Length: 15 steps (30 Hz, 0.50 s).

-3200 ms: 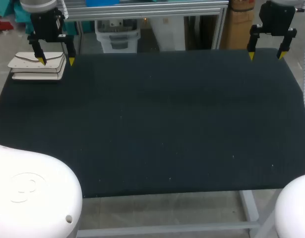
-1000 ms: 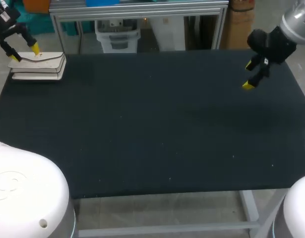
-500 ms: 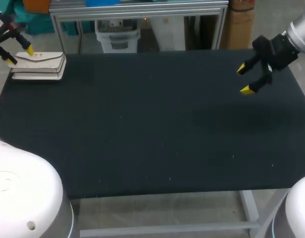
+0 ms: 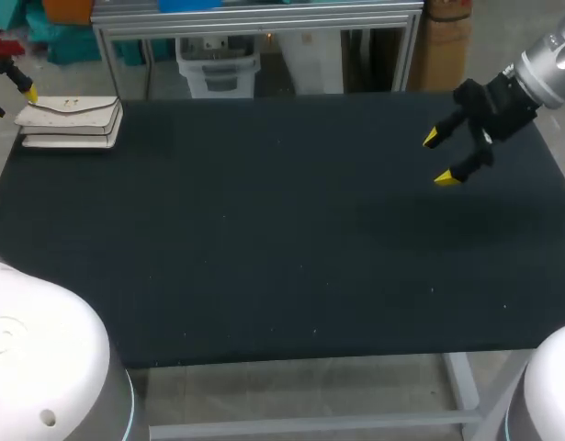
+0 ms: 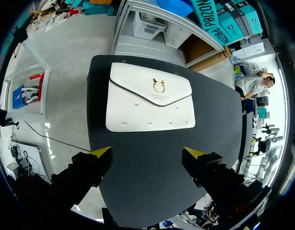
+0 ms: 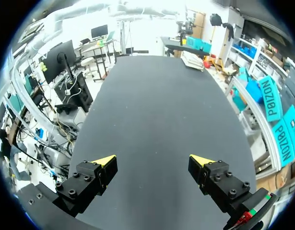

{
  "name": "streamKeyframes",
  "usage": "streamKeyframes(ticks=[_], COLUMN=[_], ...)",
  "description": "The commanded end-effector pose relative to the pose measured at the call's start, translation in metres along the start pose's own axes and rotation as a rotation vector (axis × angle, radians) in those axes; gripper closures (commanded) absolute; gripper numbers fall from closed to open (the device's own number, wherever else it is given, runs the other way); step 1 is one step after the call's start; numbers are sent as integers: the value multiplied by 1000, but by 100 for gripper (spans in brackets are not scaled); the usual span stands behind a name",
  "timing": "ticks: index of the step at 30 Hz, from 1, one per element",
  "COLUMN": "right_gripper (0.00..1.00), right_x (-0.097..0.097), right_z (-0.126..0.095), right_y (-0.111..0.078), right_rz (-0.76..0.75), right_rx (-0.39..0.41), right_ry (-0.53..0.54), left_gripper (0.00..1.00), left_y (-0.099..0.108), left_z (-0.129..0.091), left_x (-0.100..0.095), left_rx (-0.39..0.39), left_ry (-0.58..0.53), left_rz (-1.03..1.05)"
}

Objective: Pick up the bag, open it, inspect its contents, close it, and place it on the opposite side

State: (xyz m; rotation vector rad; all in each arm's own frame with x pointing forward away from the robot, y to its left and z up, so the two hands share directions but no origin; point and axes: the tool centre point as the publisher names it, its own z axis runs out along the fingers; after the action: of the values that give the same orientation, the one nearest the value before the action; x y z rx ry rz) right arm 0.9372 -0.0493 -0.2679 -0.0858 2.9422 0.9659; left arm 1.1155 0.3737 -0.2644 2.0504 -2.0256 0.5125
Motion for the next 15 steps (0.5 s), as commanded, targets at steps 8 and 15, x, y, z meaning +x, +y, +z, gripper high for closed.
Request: streamKeyframes(ticks=[8,15], right_gripper=[0,0], right_x=[4,8], right_z=[10,13], right_y=[4,8], right_rz=[-50,-94], right_rx=[-5,-23], right_ry=[28,36], left_gripper=[0,0], left_y=[-38,-49], left_z=[17,29], left_x=[-53,-64], left_rx=[-128,-140], left_ry=[207,254], left_rz=[-44,-64])
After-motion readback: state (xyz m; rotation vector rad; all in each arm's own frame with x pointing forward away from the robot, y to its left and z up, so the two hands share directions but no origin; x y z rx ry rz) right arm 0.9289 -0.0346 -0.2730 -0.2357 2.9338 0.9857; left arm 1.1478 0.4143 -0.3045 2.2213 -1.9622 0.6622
